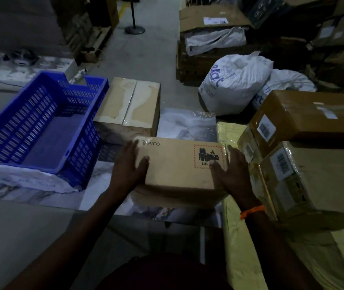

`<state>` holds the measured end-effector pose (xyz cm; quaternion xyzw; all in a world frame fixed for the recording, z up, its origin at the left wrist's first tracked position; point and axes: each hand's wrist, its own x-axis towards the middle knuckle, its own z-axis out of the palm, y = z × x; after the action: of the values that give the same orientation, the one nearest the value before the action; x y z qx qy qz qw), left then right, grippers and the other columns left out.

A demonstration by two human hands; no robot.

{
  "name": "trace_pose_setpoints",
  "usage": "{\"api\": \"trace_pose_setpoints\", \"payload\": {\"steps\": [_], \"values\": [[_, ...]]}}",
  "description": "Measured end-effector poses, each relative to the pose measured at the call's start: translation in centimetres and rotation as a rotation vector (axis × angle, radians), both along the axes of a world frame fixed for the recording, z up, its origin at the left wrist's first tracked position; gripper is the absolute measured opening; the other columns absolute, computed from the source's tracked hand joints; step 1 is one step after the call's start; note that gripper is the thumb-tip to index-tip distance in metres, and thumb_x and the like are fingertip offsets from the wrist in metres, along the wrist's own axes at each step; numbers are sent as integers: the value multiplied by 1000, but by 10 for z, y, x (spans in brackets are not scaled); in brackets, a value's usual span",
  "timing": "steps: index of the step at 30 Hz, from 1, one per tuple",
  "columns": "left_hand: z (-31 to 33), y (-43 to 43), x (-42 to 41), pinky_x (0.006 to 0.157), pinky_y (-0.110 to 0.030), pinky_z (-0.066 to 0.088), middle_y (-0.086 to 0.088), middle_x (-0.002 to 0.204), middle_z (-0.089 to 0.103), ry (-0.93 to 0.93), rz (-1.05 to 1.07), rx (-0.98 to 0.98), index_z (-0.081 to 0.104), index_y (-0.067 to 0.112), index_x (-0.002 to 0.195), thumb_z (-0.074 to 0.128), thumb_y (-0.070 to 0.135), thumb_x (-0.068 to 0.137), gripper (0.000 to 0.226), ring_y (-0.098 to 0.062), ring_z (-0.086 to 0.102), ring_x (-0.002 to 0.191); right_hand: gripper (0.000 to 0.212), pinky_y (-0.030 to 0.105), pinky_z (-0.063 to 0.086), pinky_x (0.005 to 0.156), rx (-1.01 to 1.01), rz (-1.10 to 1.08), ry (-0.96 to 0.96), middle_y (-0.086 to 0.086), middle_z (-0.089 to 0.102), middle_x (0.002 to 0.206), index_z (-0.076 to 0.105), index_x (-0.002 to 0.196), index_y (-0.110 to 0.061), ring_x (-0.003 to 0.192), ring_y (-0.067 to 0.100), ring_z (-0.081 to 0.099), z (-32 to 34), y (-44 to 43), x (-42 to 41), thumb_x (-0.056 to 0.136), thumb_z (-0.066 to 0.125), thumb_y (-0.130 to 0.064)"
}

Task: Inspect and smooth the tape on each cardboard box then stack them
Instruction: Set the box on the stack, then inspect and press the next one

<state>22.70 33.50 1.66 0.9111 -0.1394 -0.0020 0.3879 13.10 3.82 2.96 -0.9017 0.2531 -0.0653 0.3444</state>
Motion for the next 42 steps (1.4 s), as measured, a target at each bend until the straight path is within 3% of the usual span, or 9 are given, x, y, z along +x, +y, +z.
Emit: {"api": "trace_pose_setpoints", "payload": {"steps": [2, 4, 14, 19, 24, 27, 32, 37, 42], "values": [[6, -2, 11, 98, -39, 47, -8, 136, 59, 374, 92, -254, 51, 19, 143, 64, 34, 97, 50, -25, 55, 128, 67, 44, 58, 95, 436, -46, 81, 6, 71, 127, 56, 138, -19, 112, 23, 70, 7, -7, 10, 86, 72, -60], [10, -2, 15, 87, -35, 51, -2, 129, 63, 578, 113, -419, 54, 21, 139, 65, 25, 98, 43, -25, 60, 121, 51, 45, 61, 88, 585, -51, 51, 1, 79, 106, 67, 122, -21, 95, 20, 77, 14, -9, 13, 90, 69, -60], [5, 24, -22, 86, -42, 56, -1, 124, 69, 654, 270, -787, 63, 22, 128, 54, 51, 100, 41, -19, 67, 113, 68, 42, 58, 79, 791, -285, -210, 15, 73, 112, 68, 116, -10, 103, 22, 73, -15, -11, -27, 81, 74, -68], [-28, 32, -51, 82, -40, 57, -7, 121, 67, 666, 349, -668, 62, 17, 128, 69, 32, 95, 37, -25, 65, 113, 51, 15, 55, 65, 693, -281, -139, 3, 69, 118, 61, 130, -12, 101, 11, 68, -41, 14, -62, 86, 83, -23], [-53, 42, -75, 76, -39, 58, -10, 124, 66, 653, 319, -485, 61, 17, 128, 70, 24, 94, 36, -26, 66, 107, 57, 29, 55, 84, 607, -280, -43, 6, 63, 128, 55, 136, -14, 116, 23, 63, -65, 25, -90, 86, 82, -13], [-57, 41, -75, 84, -35, 56, -6, 136, 58, 515, 267, -344, 51, 18, 140, 74, 24, 93, 53, -22, 61, 118, 69, 37, 48, 101, 254, -216, -31, 12, 51, 145, 46, 147, -12, 134, 30, 51, -65, 37, -84, 88, 81, -20], [-60, 0, -48, 121, -51, 28, -7, 161, 37, -91, -114, 220, 39, 19, 155, 59, 35, 99, 62, -24, 29, 150, 75, 49, 33, 121, -219, 221, -110, 20, 36, 162, 40, 155, -4, 151, 36, 34, -76, 59, -28, 96, 54, -47], [-70, -36, -34, 125, -52, 3, -6, 172, 7, -44, -323, 601, 16, 19, 163, 10, 60, 98, 77, -26, 2, 158, 85, 48, 8, 128, -323, 337, 123, 11, 11, 173, 16, 164, -10, 160, 26, 7, -90, 66, 9, 101, 34, -63], [-80, -35, -34, 125, -50, 4, -6, 171, 13, -66, -295, 586, 23, 19, 162, 16, 55, 102, 70, -26, 10, 158, 88, 48, 8, 127, -377, 344, 117, 10, 15, 172, 20, 164, -10, 159, 26, 11, -97, 62, 8, 97, 24, -68]]}}
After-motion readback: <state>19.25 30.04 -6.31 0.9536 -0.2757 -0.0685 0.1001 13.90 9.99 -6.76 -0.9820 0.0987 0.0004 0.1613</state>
